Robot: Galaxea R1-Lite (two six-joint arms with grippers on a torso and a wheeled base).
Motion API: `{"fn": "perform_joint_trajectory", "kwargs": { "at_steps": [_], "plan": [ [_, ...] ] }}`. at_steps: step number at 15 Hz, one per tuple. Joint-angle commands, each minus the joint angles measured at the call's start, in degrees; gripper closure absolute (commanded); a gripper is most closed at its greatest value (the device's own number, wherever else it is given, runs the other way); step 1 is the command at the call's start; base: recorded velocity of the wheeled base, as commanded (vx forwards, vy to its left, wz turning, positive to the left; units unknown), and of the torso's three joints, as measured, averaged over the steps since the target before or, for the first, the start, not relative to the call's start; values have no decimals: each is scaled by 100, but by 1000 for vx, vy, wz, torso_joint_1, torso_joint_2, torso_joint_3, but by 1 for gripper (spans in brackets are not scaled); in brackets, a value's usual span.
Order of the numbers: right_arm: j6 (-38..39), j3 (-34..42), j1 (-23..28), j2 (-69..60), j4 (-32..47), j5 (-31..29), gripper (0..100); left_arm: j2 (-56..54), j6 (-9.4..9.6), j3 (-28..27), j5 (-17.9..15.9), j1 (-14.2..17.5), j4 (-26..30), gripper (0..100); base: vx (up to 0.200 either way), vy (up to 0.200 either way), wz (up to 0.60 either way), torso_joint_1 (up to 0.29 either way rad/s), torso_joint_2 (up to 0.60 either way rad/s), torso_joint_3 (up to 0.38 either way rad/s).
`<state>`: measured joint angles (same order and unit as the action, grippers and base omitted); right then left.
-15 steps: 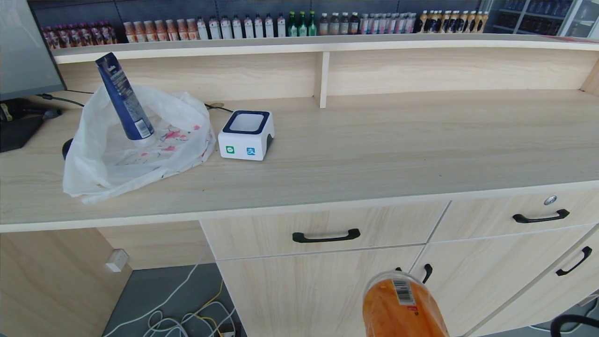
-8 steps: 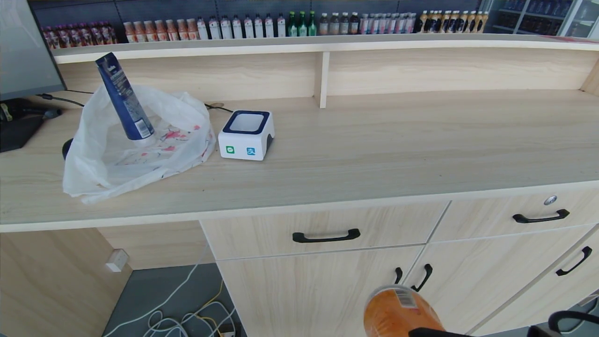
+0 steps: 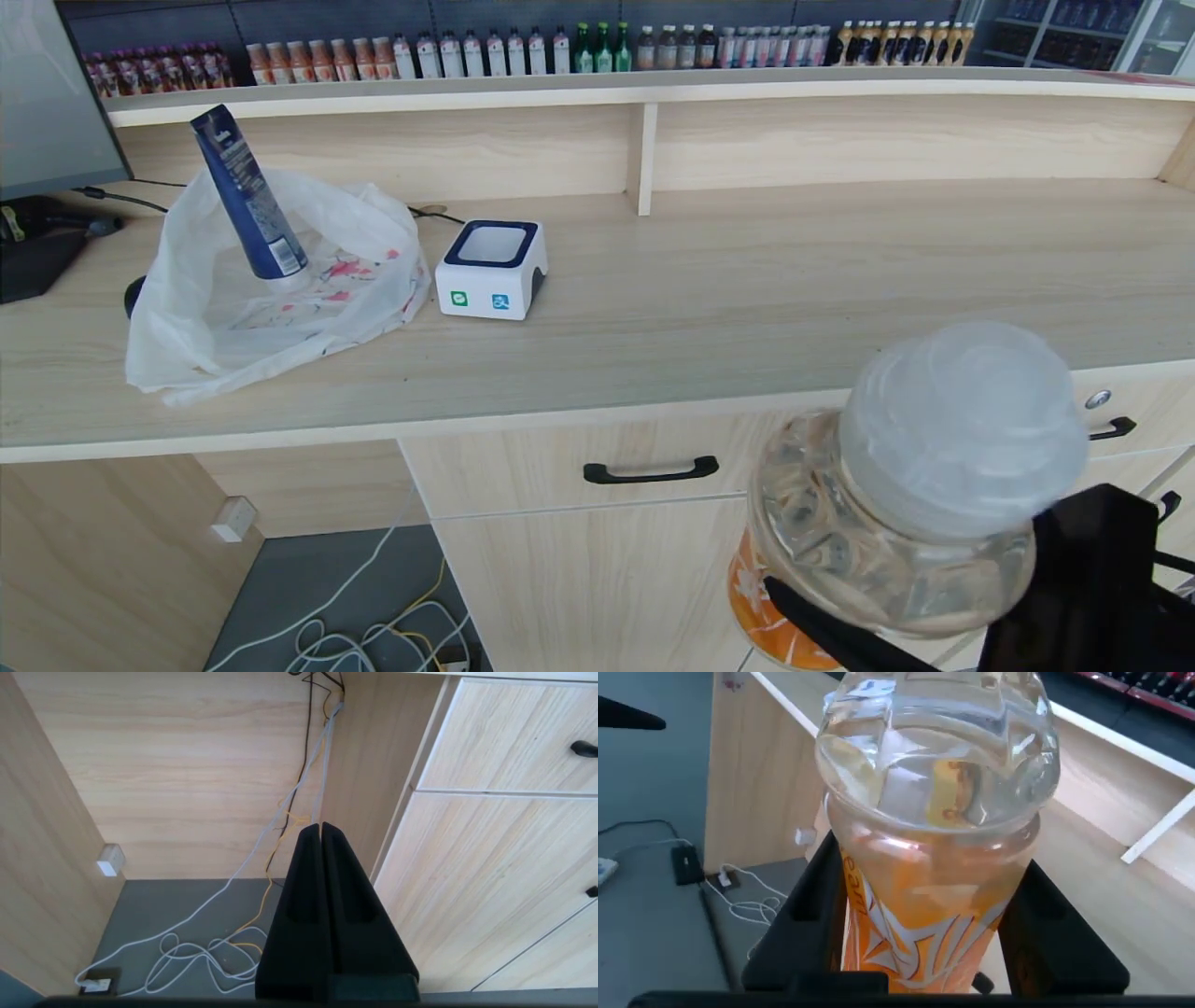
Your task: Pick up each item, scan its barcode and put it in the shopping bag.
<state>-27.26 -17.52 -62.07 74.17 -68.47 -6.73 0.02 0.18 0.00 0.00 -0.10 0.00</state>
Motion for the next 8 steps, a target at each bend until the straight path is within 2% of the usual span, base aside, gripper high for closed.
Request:
{"fn": "perform_joint_trajectory", "kwargs": {
  "at_steps": [1, 4, 6, 8],
  "plan": [
    [493, -296, 556, -8, -8, -13, 100, -2, -1, 0, 0, 1, 0, 100, 0, 0, 0, 0, 0, 0],
    [1328, -806, 1400, 45, 1, -21, 100, -2, -1, 0, 0, 1, 0, 100, 0, 0, 0, 0, 0, 0],
    [1662, -1061, 1734, 142, 1, -21, 100, -2, -1, 0, 0, 1, 0, 100, 0, 0, 0, 0, 0, 0],
    [1944, -1140, 1830, 274, -8, -21, 100, -2, -1, 0, 0, 1, 0, 100, 0, 0, 0, 0, 0, 0]
  ]
}}
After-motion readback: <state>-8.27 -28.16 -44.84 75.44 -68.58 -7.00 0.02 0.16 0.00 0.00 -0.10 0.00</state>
